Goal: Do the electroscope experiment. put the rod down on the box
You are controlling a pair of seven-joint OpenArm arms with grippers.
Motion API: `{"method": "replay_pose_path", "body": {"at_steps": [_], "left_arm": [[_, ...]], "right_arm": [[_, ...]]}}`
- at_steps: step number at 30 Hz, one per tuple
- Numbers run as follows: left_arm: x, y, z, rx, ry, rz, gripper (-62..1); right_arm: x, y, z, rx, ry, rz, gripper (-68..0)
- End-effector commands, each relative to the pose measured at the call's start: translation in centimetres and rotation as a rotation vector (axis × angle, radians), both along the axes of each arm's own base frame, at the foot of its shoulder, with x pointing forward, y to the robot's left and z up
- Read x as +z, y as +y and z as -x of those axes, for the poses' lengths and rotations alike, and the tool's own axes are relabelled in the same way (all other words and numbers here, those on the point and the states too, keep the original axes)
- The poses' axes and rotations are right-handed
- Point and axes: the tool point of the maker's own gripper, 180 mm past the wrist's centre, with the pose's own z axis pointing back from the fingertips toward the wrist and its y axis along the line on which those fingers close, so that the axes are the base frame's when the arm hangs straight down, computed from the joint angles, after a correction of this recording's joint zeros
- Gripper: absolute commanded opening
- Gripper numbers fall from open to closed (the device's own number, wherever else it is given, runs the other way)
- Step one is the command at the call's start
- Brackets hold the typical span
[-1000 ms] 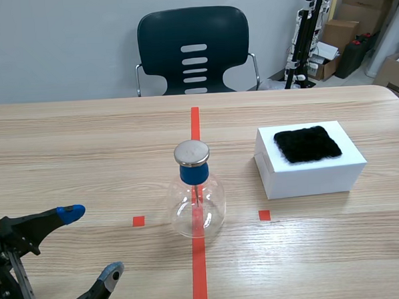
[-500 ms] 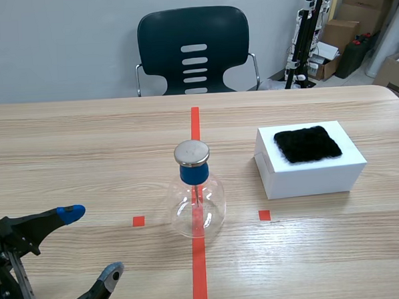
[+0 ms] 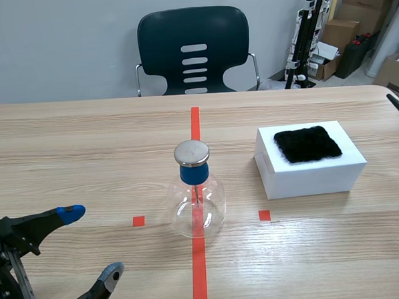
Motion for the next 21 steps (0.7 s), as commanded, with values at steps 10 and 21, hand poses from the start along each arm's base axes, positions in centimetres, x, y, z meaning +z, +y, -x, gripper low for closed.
{"method": "replay_pose_path", "body": {"at_steps": [10,21], "left_arm": [[0.9,0.0,-0.4,0.001,-0.029,0.022,1.4],[0.9,0.0,-0.4,0.001,-0.029,0.022,1.4]], "right_arm": [[-0.6,0.9,-1.7,0.027,0.032,-0.022,-67.3],[-2.2,1.5,-2.4,0.023,0.072,-0.049,-67.3]]}}
